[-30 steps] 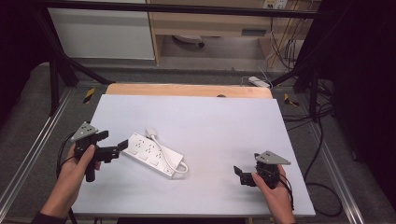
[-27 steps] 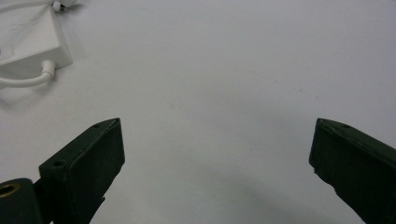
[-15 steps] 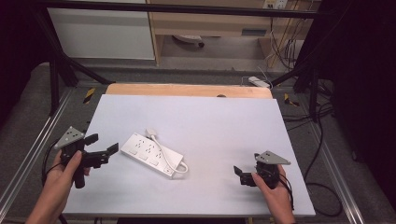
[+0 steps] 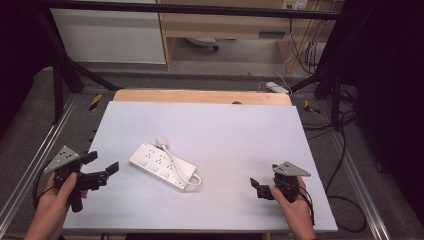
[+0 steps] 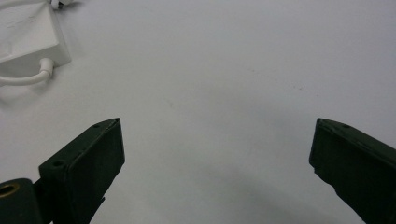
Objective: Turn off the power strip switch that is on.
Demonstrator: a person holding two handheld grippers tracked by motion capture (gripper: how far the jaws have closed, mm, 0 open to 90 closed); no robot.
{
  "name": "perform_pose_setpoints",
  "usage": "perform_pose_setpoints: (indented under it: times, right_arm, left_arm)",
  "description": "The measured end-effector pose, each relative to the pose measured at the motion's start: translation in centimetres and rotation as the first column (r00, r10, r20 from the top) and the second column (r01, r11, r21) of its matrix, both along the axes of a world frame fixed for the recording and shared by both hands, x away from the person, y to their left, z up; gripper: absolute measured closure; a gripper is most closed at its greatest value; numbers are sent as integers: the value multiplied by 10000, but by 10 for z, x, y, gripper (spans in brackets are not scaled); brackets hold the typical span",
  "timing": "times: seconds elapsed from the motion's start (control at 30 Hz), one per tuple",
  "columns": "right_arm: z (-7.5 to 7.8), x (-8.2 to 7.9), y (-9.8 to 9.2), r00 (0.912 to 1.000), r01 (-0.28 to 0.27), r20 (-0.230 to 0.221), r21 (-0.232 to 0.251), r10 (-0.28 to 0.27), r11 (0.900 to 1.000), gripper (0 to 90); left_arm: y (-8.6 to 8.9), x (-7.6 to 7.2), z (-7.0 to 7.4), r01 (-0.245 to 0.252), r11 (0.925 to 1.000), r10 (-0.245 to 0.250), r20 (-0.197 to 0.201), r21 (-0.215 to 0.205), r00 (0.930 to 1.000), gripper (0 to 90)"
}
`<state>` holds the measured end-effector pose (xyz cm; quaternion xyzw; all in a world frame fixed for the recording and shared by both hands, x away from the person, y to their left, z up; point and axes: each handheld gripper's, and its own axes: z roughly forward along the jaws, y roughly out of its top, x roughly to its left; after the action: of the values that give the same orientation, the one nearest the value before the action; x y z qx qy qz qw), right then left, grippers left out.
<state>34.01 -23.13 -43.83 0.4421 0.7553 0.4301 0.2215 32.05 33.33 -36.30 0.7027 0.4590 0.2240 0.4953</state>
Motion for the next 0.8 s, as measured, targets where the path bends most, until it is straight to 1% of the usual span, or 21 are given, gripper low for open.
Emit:
perform_pose_setpoints:
  times: [0.1, 0.33, 0.47, 0.57, 0.8]
  right_arm:
    - [0, 0, 0, 10000, 2, -12, 4, -2, 10000, 38]
    - [0, 0, 0, 10000, 6, -14, 3, -6, 10000, 37]
    - [0, 0, 0, 10000, 6, -15, 0, -6, 10000, 37]
    - [0, 0, 0, 10000, 9, -21, -1, -9, 10000, 37]
    - [0, 0, 0, 10000, 3, -18, -18, -3, 10000, 37]
  left_arm:
    - [2, -2, -2, -36, 10000, 36, 73, -71, 10000, 87]
    - [7, -7, -7, -72, 9998, 74, 83, -162, 9999, 87]
    - [10, -11, -11, -142, 9997, 147, 260, -213, 9996, 88]
    - [12, -13, -14, -232, 9991, 244, 320, -364, 9992, 88]
    - [12, -18, -22, -141, 9995, 148, 248, -278, 9996, 88]
